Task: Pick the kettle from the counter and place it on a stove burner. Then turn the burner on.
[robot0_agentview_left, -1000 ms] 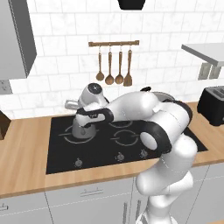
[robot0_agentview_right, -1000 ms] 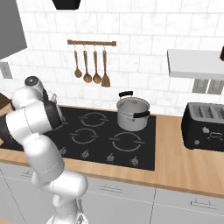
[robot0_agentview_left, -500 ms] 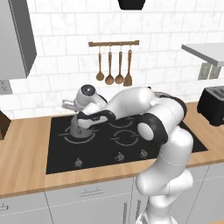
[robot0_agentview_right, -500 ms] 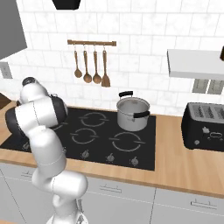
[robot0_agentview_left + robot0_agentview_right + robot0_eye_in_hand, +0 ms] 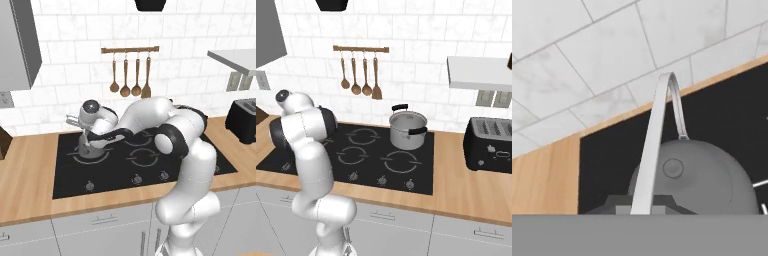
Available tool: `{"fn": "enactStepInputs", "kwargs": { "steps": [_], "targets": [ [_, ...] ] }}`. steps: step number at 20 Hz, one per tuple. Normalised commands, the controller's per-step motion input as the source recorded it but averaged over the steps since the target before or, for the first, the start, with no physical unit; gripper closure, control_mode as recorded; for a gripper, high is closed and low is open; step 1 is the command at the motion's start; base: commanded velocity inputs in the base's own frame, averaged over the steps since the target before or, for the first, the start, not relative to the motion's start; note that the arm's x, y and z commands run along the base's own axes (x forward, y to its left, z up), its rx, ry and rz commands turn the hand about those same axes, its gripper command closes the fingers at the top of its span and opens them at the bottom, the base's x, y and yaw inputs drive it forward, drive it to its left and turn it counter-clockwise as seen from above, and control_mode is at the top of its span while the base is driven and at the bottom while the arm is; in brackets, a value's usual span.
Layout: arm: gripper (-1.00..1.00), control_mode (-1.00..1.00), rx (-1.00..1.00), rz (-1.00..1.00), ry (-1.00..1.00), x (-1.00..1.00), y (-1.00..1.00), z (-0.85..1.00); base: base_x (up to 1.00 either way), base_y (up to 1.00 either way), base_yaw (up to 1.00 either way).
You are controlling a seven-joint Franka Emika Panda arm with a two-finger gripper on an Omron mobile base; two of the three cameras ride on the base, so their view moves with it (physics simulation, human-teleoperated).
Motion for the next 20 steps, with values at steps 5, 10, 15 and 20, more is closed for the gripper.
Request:
{"fn": "enactStepInputs", "kwargs": {
  "steps": [5, 10, 15, 20],
  "targets": [
    [1.00, -1.00, 0.00, -0.10, 0.00, 0.05, 0.06, -0.20, 0.00, 0.00, 0.00],
    [-1.00, -1.00, 0.00, -0.07, 0.00, 0.00, -0.03, -0.26, 0.00, 0.00, 0.00],
    [-1.00, -1.00, 0.00, -0.05, 0.00, 0.00, -0.14, -0.14, 0.00, 0.00, 0.00],
    [-1.00, -1.00, 0.00, -0.04, 0.00, 0.00, -0.15, -0.06, 0.00, 0.00, 0.00]
  ]
}}
